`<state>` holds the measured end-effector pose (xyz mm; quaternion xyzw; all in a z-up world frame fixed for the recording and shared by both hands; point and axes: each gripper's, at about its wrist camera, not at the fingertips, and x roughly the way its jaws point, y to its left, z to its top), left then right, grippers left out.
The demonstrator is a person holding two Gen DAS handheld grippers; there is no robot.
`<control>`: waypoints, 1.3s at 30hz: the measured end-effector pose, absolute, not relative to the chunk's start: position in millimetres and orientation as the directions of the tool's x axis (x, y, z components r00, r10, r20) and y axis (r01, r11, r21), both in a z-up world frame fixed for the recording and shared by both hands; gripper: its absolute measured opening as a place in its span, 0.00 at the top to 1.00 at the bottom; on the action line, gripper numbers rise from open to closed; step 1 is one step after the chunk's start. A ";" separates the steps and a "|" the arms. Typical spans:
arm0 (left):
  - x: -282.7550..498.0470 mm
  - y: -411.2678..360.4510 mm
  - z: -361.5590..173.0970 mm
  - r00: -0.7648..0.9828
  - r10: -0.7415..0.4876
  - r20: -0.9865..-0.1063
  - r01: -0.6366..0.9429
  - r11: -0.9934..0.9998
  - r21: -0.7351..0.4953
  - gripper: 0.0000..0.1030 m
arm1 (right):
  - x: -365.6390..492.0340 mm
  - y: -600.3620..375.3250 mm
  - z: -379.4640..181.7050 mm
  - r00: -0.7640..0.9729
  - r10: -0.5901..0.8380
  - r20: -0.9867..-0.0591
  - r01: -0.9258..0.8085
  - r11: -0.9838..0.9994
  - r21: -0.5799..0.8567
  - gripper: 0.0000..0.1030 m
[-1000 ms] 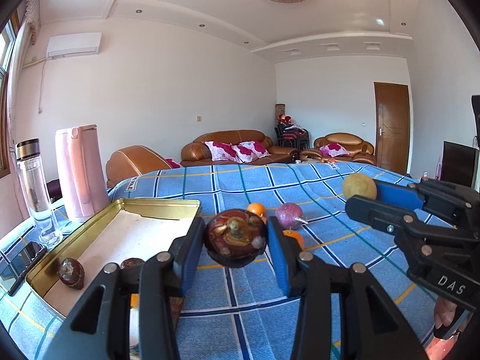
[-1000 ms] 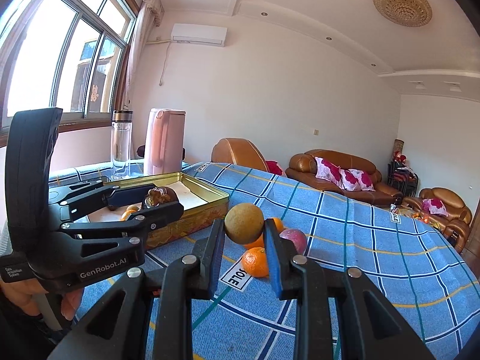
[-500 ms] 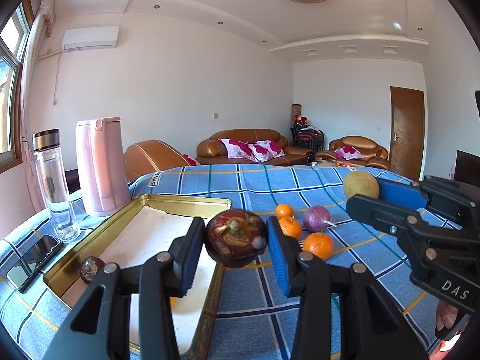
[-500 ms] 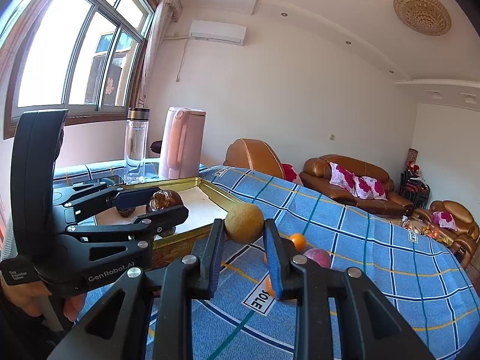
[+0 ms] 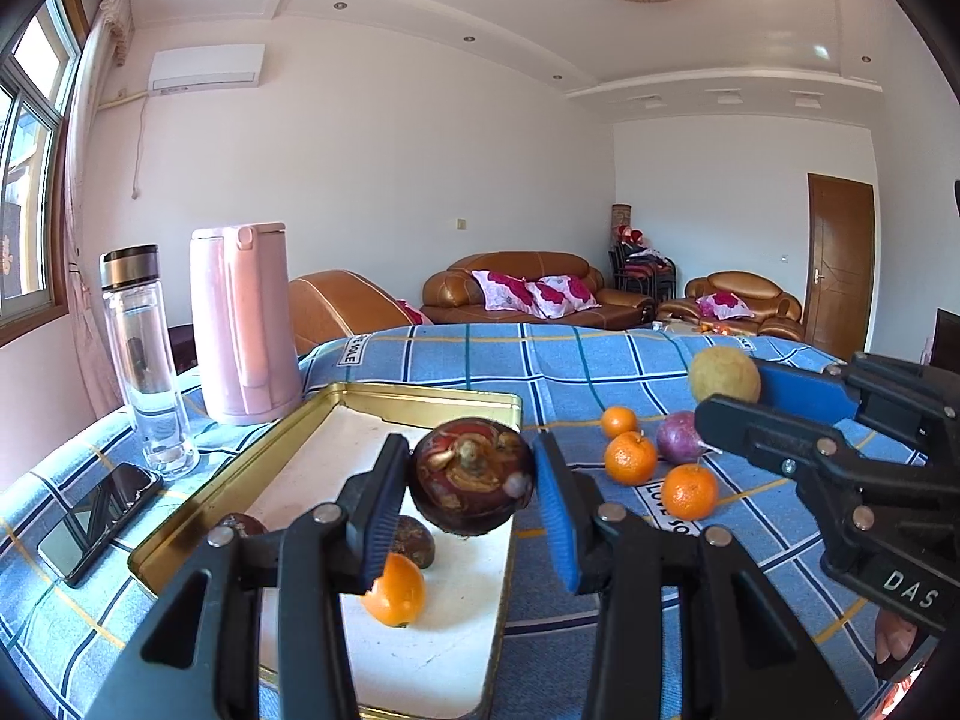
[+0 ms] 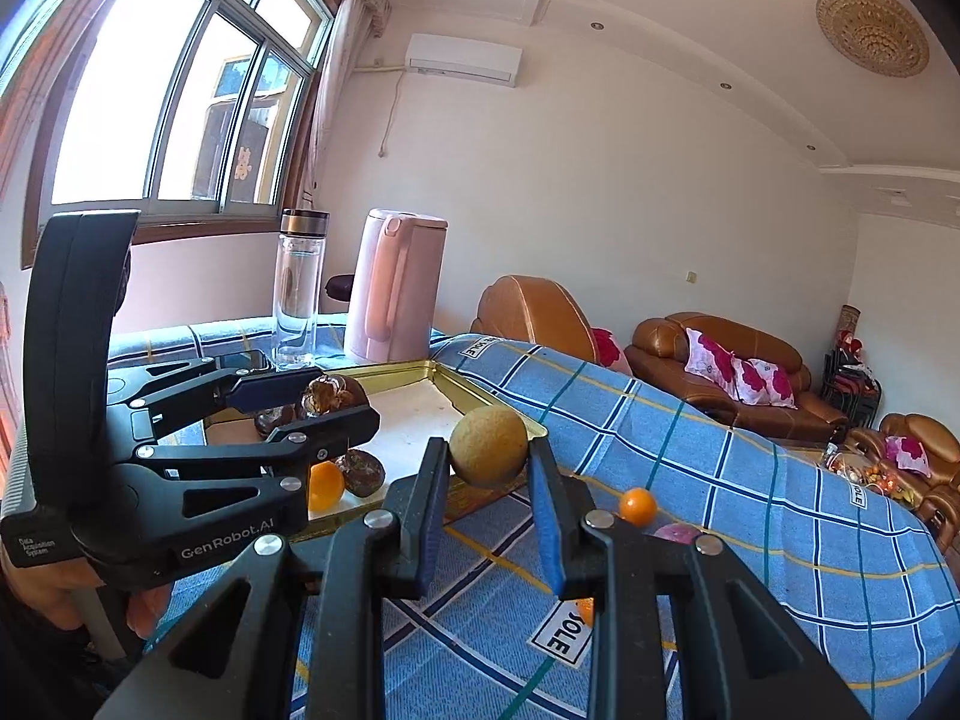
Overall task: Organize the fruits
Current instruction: 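Carry the mangosteen in the left tool while the right tool carries the yellow fruit over the tray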
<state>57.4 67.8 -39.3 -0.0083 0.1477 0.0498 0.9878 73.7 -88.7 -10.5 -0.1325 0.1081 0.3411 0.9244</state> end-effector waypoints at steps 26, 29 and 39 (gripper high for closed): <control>65.0 133.1 -51.8 0.902 0.212 -0.375 -0.235 0.972 -0.016 0.57 | 86.6 -12.5 -23.5 0.655 0.661 -0.366 -0.748 0.636 -0.188 0.73; 65.5 137.9 -53.8 0.897 0.219 -0.384 -0.243 0.970 -0.014 0.57 | 87.6 -5.4 -26.0 0.645 0.665 -0.375 -0.756 0.627 -0.188 0.73; 73.5 153.8 -60.7 0.867 0.240 -0.437 -0.265 0.964 0.004 0.57 | 90.3 18.0 -39.2 0.609 0.663 -0.436 -0.782 0.595 -0.187 0.73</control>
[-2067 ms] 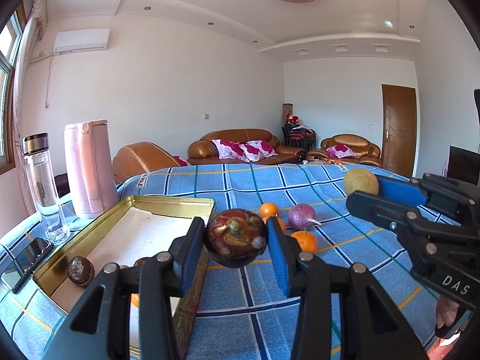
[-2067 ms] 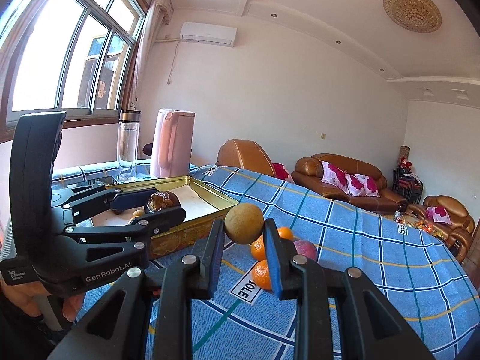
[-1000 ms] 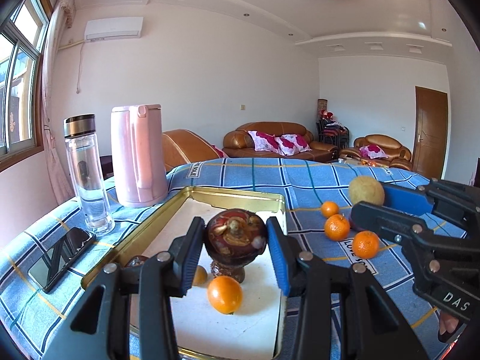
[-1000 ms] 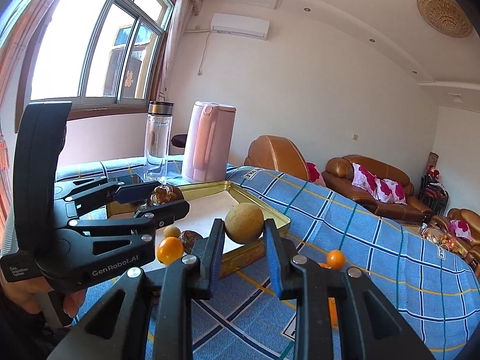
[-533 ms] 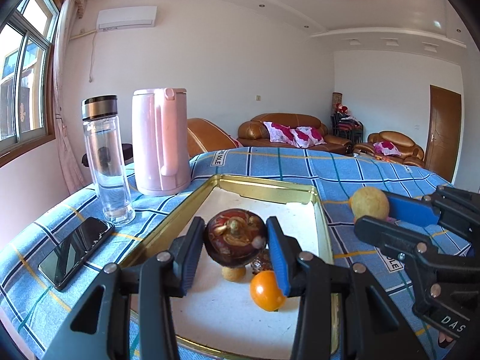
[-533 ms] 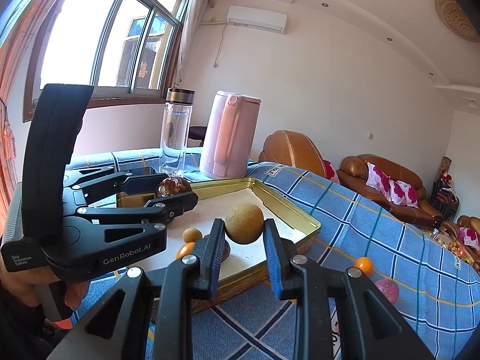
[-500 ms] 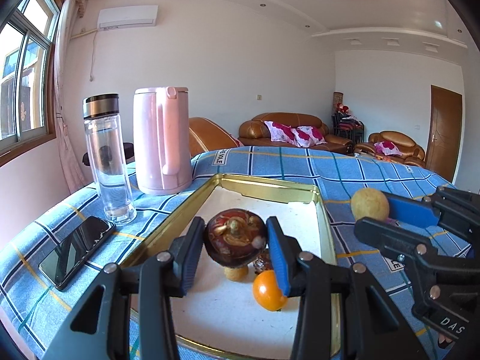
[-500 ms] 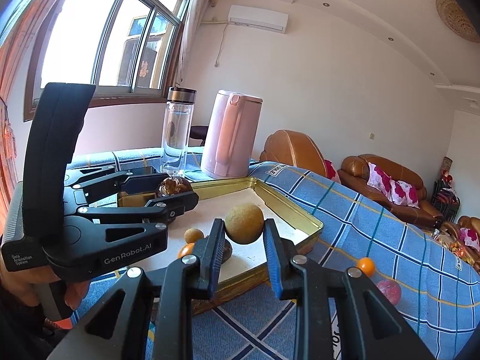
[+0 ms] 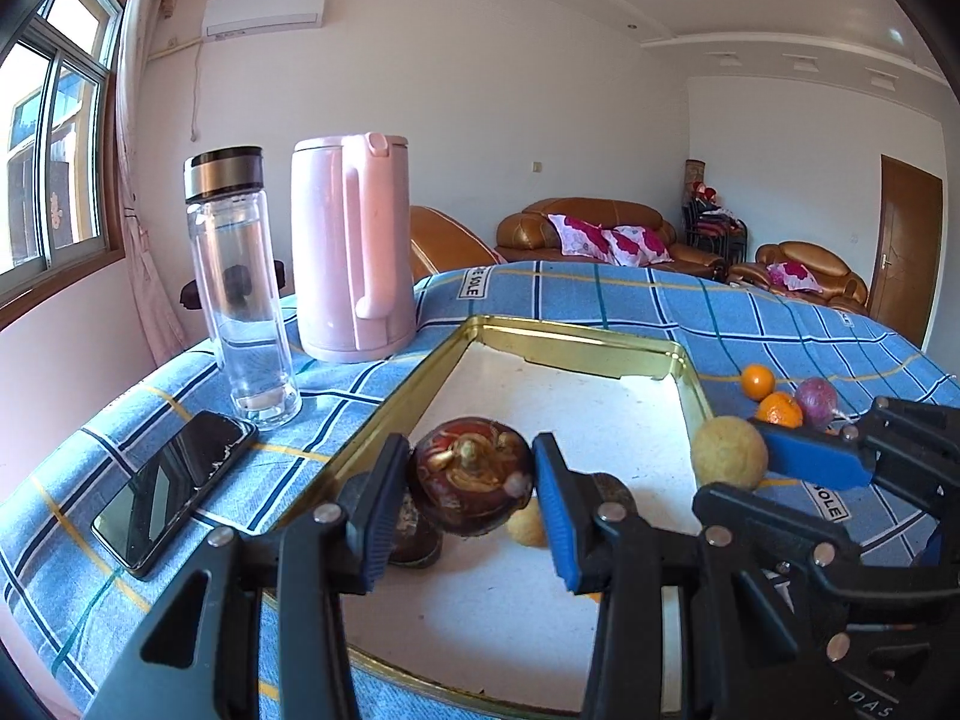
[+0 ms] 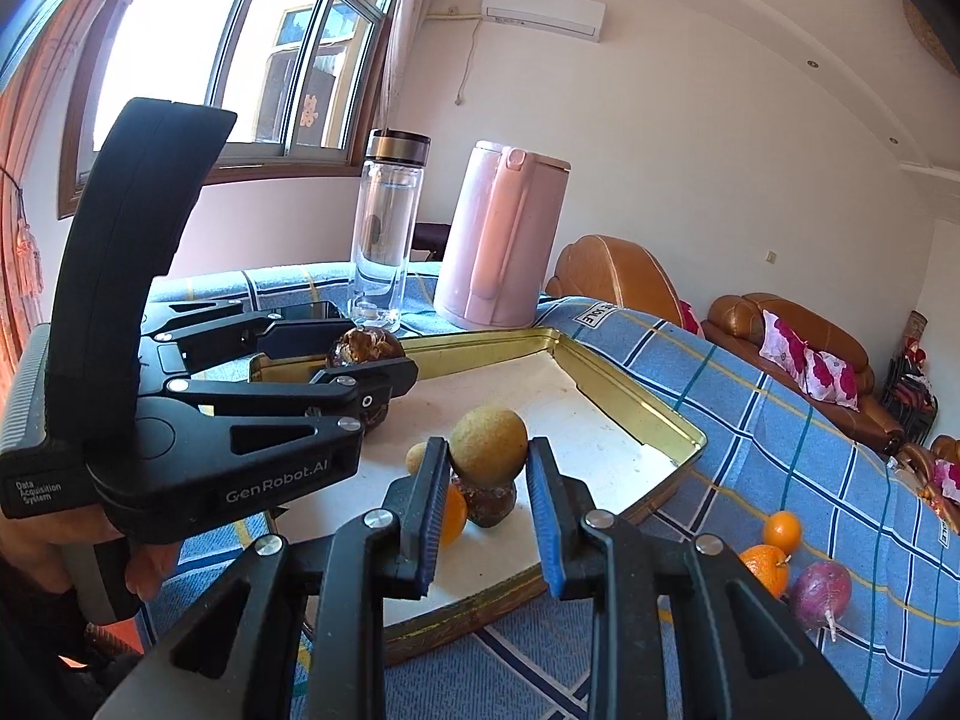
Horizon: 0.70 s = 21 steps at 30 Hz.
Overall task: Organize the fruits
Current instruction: 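Carry the mangosteen in the left tool while the right tool carries the yellow fruit over the tray, then open the right tool to drop the yellow fruit while the left tool releases the mangosteen into the tray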
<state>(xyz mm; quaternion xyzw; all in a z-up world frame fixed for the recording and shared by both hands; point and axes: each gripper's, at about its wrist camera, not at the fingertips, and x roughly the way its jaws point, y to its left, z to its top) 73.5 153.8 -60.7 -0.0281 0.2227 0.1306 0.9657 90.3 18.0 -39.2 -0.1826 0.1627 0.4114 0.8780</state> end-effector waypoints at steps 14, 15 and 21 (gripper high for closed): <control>83.2 160.9 -75.8 0.821 0.255 -0.511 -0.267 0.962 0.052 0.57 | 97.5 37.5 -60.5 0.535 0.622 -0.572 -0.820 0.546 -0.172 0.73; 83.6 161.1 -76.8 0.819 0.256 -0.514 -0.266 0.962 0.056 0.57 | 98.0 38.8 -61.8 0.528 0.619 -0.581 -0.823 0.543 -0.170 0.73; 84.4 163.8 -81.9 0.805 0.259 -0.534 -0.266 0.962 0.065 0.57 | 100.9 42.4 -64.1 0.496 0.613 -0.615 -0.836 0.529 -0.147 0.73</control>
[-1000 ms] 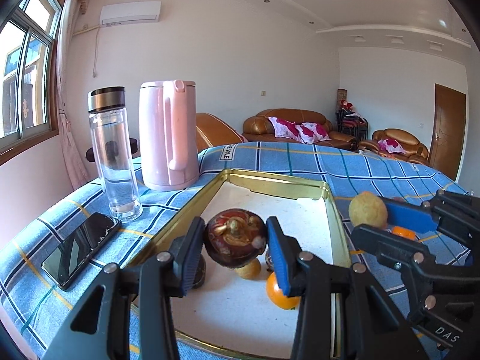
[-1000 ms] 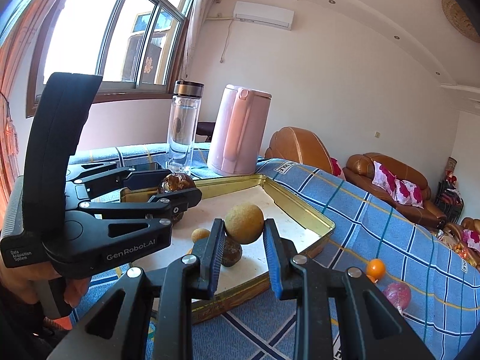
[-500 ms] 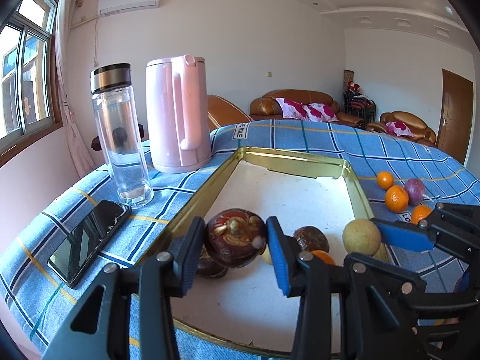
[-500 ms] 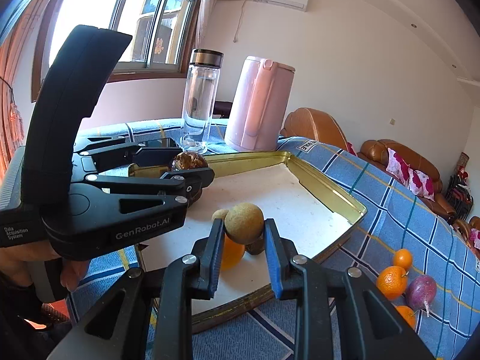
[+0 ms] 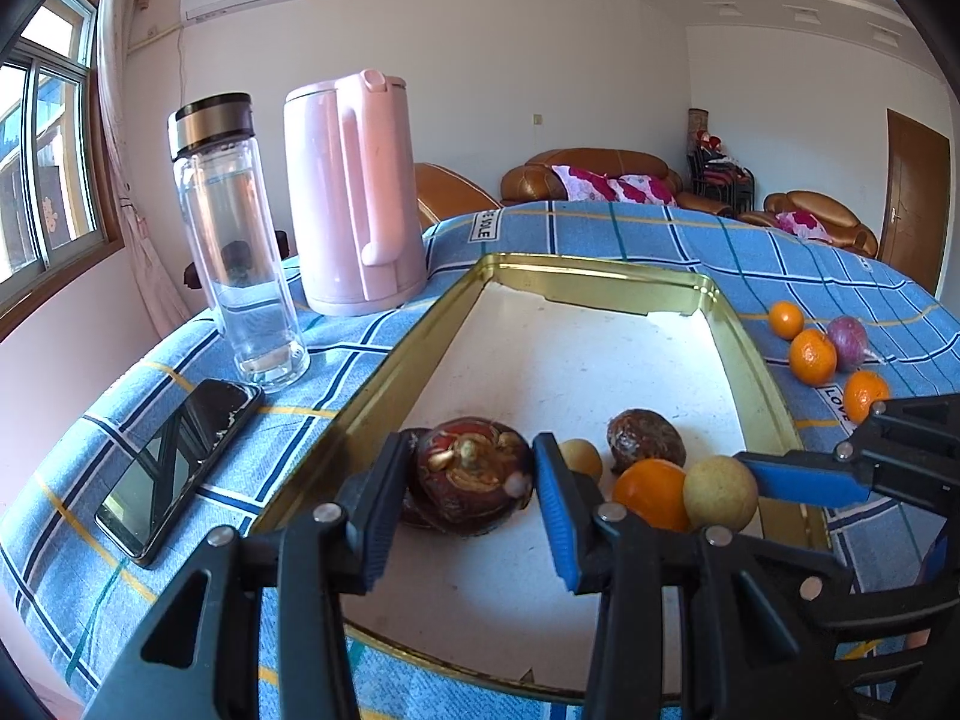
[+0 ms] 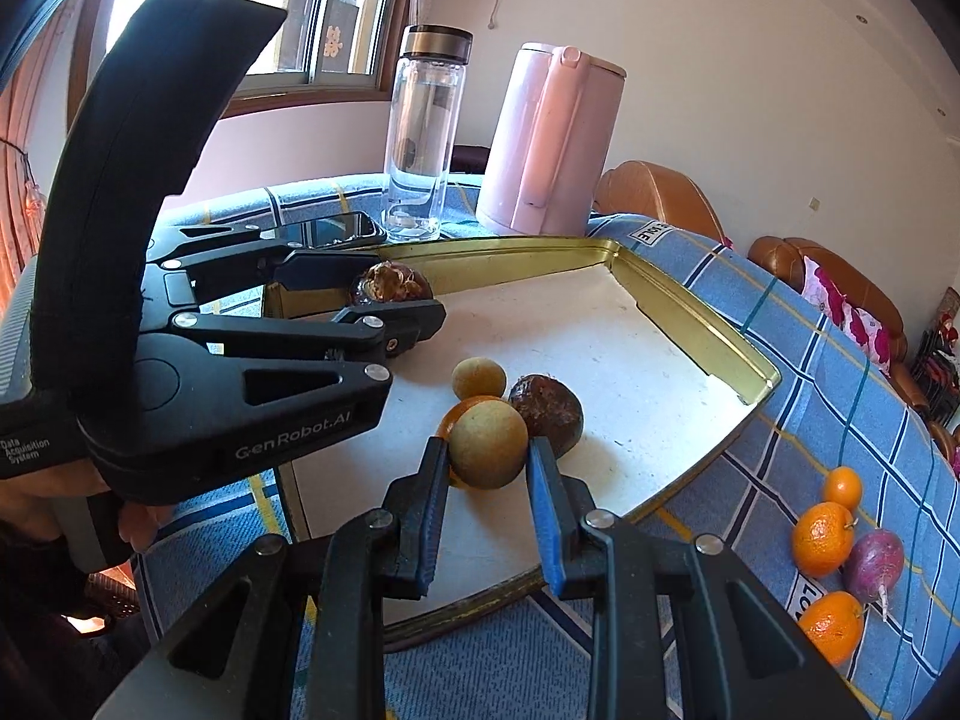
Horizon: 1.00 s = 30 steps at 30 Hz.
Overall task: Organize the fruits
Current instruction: 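Open the right tool to drop the yellow fruit while the left tool releases the mangosteen into the tray, then withdraw both open tools from the tray toward the remaining fruits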
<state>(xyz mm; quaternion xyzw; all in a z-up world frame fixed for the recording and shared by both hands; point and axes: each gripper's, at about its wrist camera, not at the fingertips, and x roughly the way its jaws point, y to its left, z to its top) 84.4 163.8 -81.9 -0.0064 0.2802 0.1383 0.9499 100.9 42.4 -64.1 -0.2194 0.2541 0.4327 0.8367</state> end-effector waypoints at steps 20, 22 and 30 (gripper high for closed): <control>73.8 119.8 -56.5 0.871 0.164 -0.464 -0.185 0.983 0.000 0.25 | 122.0 -47.1 -47.1 0.653 0.528 -0.543 -0.694 0.705 -0.149 0.48; 77.4 105.8 -55.9 0.875 0.138 -0.465 -0.152 0.988 0.006 0.24 | 134.7 -68.0 -46.2 0.692 0.471 -0.548 -0.635 0.757 -0.152 0.48; 93.0 61.5 -53.4 0.875 0.072 -0.478 -0.062 0.997 0.038 0.18 | 184.2 -114.5 -61.0 0.685 0.340 -0.644 -0.506 0.858 -0.085 0.48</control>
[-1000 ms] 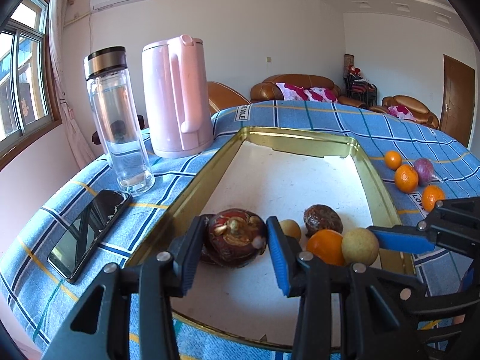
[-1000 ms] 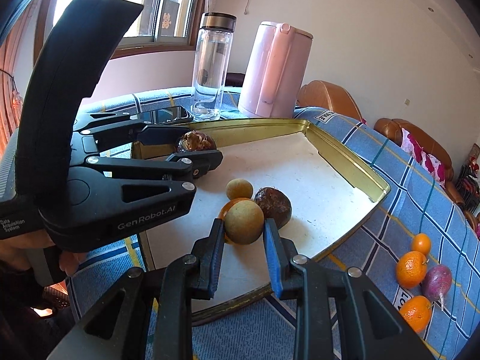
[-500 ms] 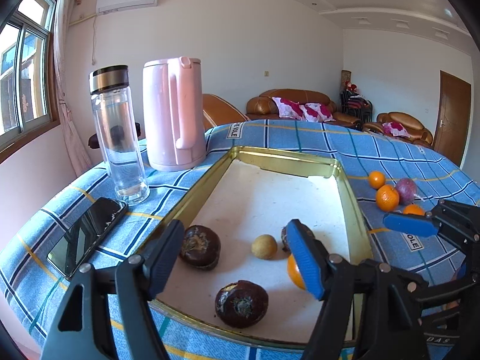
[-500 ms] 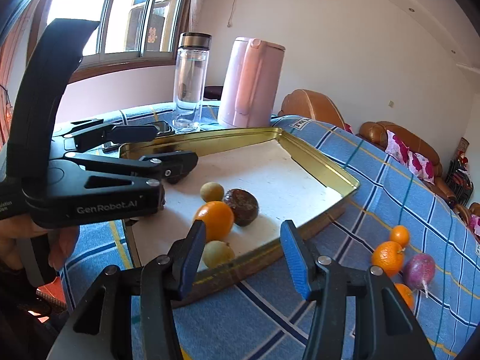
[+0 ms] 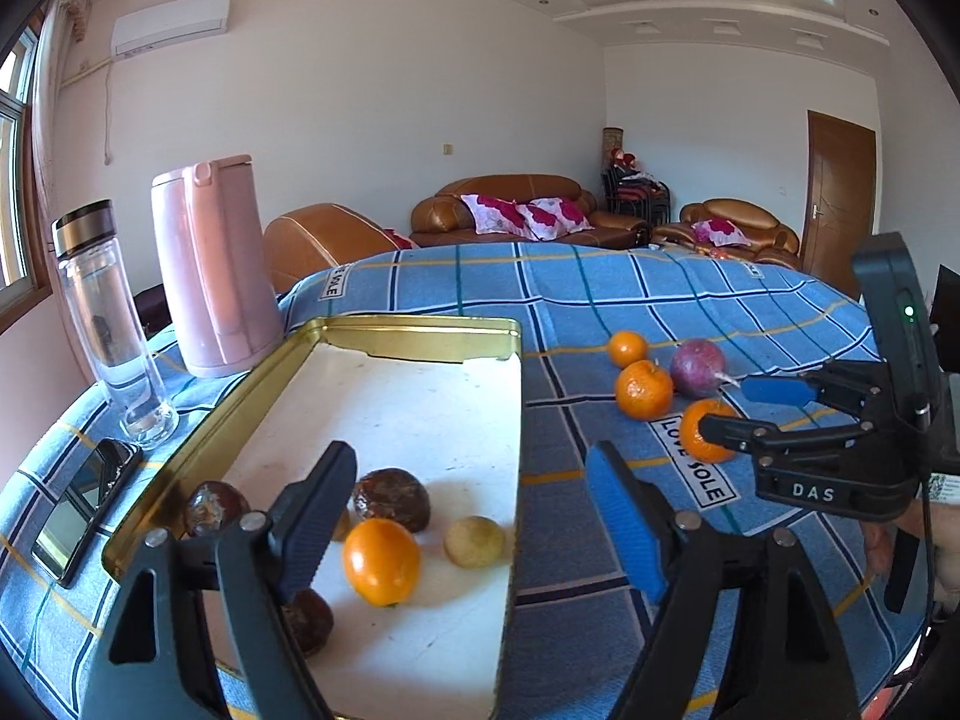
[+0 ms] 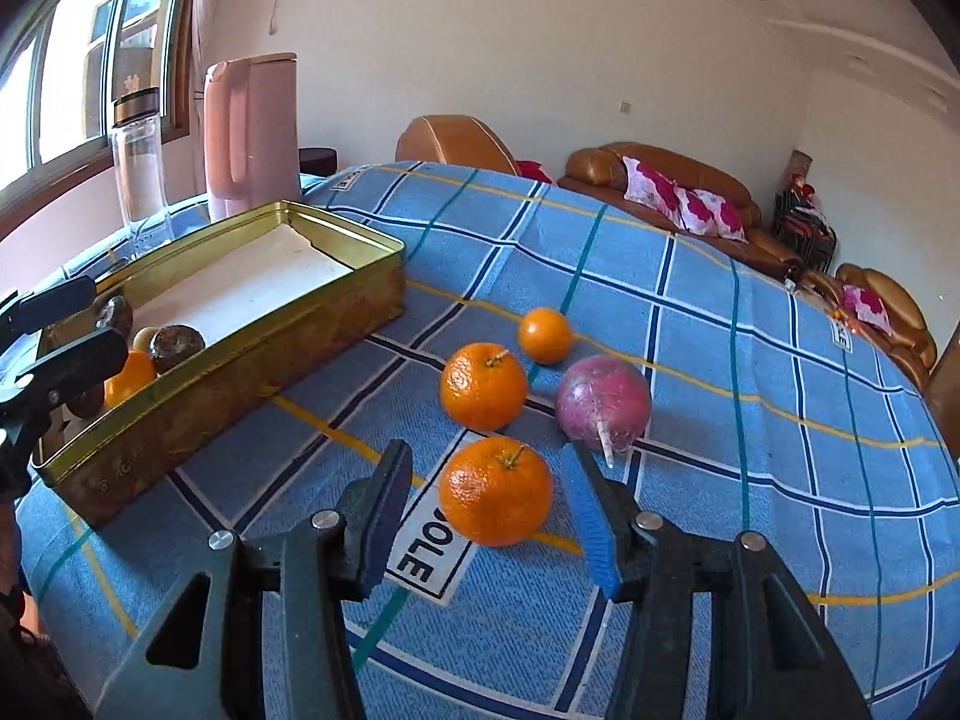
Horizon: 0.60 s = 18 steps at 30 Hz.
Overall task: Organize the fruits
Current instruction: 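Withdraw both open tools from the tray toward the remaining fruits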
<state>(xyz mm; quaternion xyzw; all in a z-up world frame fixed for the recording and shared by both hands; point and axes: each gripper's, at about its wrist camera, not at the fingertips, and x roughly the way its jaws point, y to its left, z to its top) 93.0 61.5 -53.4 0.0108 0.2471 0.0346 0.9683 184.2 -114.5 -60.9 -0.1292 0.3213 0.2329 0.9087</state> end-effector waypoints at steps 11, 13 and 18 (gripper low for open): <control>111.7 41.0 -54.8 0.867 0.062 -0.494 -0.041 0.998 0.053 0.12 | 217.1 -112.4 -84.5 0.577 0.350 -0.738 -0.508 0.861 0.011 0.51; 114.7 34.4 -53.9 0.864 0.049 -0.501 -0.029 0.998 0.048 0.12 | 213.0 -112.2 -84.0 0.585 0.344 -0.735 -0.513 0.858 -0.007 0.52; 127.0 14.6 -48.8 0.858 0.011 -0.514 0.009 0.999 0.038 0.12 | 197.9 -127.1 -68.4 0.661 0.345 -0.666 -0.485 0.874 -0.029 0.52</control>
